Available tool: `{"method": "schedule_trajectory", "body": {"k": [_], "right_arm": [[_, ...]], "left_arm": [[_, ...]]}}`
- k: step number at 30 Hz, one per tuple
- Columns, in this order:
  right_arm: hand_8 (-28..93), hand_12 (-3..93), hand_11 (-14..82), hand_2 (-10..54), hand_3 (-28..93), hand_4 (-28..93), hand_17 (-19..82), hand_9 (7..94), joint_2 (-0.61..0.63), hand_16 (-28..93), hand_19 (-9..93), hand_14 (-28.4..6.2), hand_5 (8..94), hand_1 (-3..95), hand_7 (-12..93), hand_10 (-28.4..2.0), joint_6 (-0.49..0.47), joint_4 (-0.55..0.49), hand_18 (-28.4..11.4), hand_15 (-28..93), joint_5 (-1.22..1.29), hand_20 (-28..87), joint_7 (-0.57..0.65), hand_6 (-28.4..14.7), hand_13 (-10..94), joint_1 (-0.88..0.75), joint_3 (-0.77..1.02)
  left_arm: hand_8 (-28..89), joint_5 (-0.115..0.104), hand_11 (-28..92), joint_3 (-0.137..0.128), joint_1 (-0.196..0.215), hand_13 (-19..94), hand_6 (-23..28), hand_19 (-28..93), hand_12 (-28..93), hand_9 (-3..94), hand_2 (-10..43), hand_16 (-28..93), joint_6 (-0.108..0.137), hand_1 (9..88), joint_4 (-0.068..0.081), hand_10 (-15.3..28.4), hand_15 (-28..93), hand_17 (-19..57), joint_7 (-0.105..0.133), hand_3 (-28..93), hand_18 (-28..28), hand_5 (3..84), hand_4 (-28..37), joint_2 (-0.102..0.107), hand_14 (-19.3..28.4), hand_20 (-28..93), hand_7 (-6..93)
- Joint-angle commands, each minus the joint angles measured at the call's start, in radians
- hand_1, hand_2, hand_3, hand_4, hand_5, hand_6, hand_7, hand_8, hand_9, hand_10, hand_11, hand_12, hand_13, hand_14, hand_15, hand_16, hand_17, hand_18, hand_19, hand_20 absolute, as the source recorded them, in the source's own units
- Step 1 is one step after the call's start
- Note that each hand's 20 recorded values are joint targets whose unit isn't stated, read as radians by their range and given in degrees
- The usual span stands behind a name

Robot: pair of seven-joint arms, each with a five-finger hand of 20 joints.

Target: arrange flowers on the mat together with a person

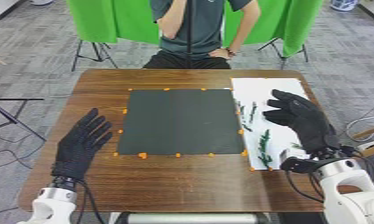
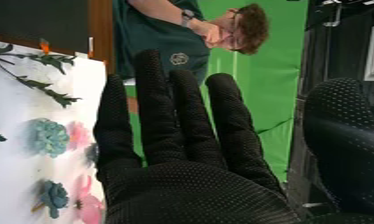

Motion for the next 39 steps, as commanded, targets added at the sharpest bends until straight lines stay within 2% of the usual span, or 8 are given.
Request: {"method": "schedule_trajectory", "body": {"k": [1,5,10,13,18,26,39], "right_arm": [[-12,20.7,12.6,7.6,86,-26,7,41.1,0.001,20,47,-14.5,37.3,16.8,22,-15.6,-0.001,-0.002,-22.5,29,0.002,26,-0.006,-5.8,41,-0.011,0.003],[-12,20.7,12.6,7.6,86,-26,7,41.1,0.006,20,47,-14.5,37.2,16.8,22,-15.6,0.002,-0.002,-22.5,30,0.001,26,-0.003,-5.7,41,-0.010,0.006],[-12,20.7,12.6,7.6,85,-26,7,41.1,0.004,19,47,-14.3,37.2,16.8,22,-15.9,0.005,0.006,-22.4,30,-0.004,26,-0.011,-5.7,40,0.007,-0.008],[-12,20.7,12.6,7.6,86,-26,7,41.1,0.003,19,47,-14.2,37.2,16.7,22,-16.0,-0.004,0.002,-22.4,29,-0.004,26,-0.004,-5.6,39,-0.004,-0.003],[-12,20.7,12.5,7.6,86,-26,7,40.9,0.010,19,47,-14.1,37.1,16.7,22,-16.0,0.015,-0.002,-22.4,29,-0.003,26,-0.011,-5.6,38,-0.011,0.008],[-12,20.7,12.5,7.6,86,-26,7,40.9,0.003,20,47,-14.2,37.4,16.7,22,-15.9,0.004,0.003,-22.4,29,-0.001,26,0.002,-5.6,38,-0.006,0.001],[-12,20.7,12.5,7.7,86,-26,7,40.9,-0.002,20,47,-14.4,37.4,16.6,22,-15.9,0.013,0.004,-22.3,29,-0.004,26,0.006,-5.6,38,0.000,-0.006]], "left_arm": [[-11,-0.003,18,-0.001,-0.009,21,3.2,43,17,25.2,-2.4,3,-0.019,29.0,0.013,11.1,22,-10.0,-0.012,68,20.3,29.2,-24.5,0.010,12.5,11,20.8],[-11,-0.004,18,0.002,-0.009,21,3.3,43,17,25.2,-2.3,3,-0.014,28.9,0.014,11.2,23,-10.0,-0.007,68,20.3,29.3,-24.6,0.018,12.6,11,20.7],[-11,-0.005,18,-0.003,0.013,21,3.3,43,17,25.3,-2.4,3,-0.013,28.9,0.010,11.2,22,-9.9,-0.012,68,20.3,29.2,-24.5,0.006,12.6,10,20.7],[-11,-0.006,18,-0.004,0.020,21,3.3,43,17,25.2,-2.5,3,-0.012,28.9,0.007,11.2,22,-9.9,-0.006,69,20.3,29.3,-24.5,0.002,12.5,10,20.5],[-11,0.001,18,0.001,0.009,21,3.3,43,17,25.0,-2.6,3,-0.020,29.0,0.009,11.1,22,-10.0,-0.006,69,20.3,29.2,-24.6,-0.001,12.4,10,20.6],[-11,-0.001,18,0.001,0.012,21,3.3,43,17,25.2,-2.5,3,-0.009,28.9,0.010,11.2,22,-10.0,-0.012,68,20.3,29.2,-24.6,-0.007,12.4,10,20.5],[-11,-0.001,18,0.004,0.004,21,3.3,43,17,25.3,-2.3,3,-0.011,28.9,0.012,11.2,22,-10.1,-0.020,68,20.4,29.2,-24.6,-0.018,12.6,10,20.5]]}}
